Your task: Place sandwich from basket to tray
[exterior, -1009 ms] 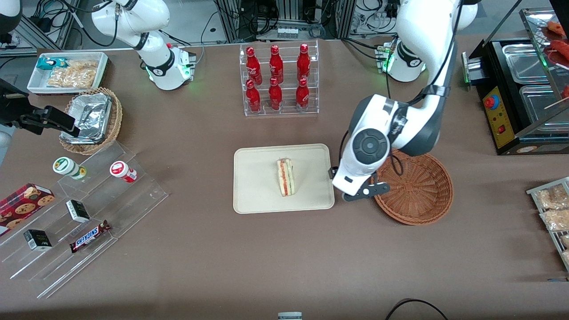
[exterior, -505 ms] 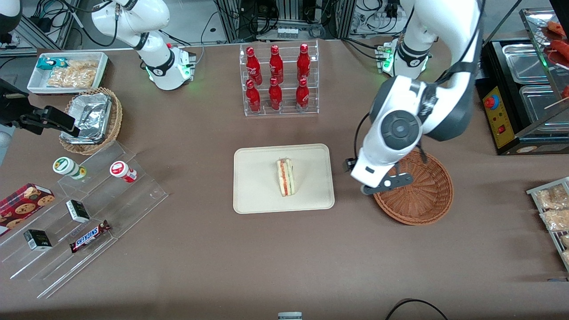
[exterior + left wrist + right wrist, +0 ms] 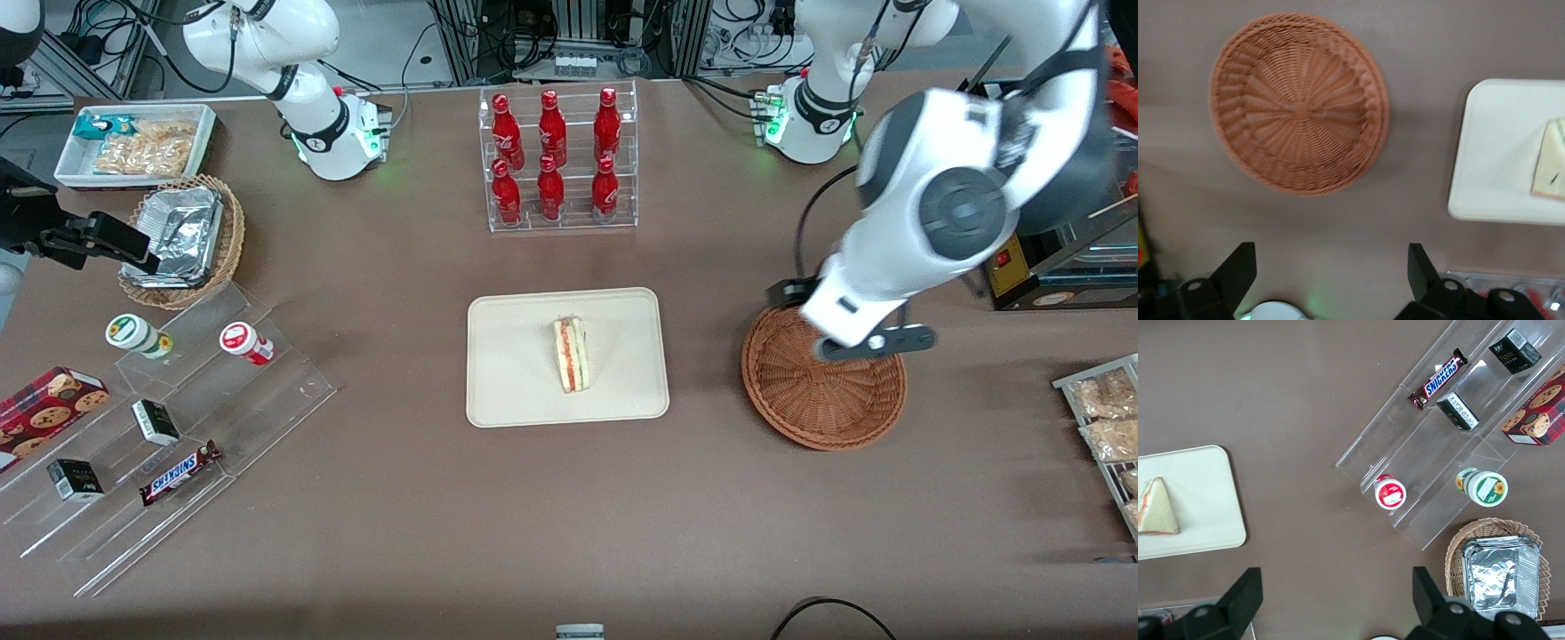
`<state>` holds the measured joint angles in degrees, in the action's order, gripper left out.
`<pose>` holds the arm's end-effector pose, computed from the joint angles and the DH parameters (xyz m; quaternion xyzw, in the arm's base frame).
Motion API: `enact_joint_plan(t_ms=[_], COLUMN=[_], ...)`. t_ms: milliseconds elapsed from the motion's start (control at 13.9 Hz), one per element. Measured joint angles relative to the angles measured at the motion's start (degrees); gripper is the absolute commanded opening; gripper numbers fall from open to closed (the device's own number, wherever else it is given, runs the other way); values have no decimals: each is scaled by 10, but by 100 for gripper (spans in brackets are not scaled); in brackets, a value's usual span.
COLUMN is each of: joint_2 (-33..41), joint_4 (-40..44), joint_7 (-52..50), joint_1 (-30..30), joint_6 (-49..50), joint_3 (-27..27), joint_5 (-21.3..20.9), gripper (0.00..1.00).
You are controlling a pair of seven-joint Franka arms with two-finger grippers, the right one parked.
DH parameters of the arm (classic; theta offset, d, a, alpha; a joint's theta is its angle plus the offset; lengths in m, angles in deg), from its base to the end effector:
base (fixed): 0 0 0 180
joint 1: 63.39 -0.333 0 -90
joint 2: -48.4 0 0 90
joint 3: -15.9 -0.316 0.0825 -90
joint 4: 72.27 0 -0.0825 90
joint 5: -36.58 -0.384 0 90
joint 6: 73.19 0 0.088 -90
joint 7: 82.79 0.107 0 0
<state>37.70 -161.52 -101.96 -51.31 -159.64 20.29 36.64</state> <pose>0.5693 -0.1649 0.5188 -0.9928 -0.0233 0.1140 0.0286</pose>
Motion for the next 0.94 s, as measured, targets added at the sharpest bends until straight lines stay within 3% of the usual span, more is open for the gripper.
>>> enact_joint_plan(t_ms=[432,937], joint_2=[69,94], joint_4=[-4,-5], joint_7=[177,188], joint_1=[-115,-139], joint_6=[77,63], joint_3=[12,11], joint_5=[0,-13], gripper=[100,100])
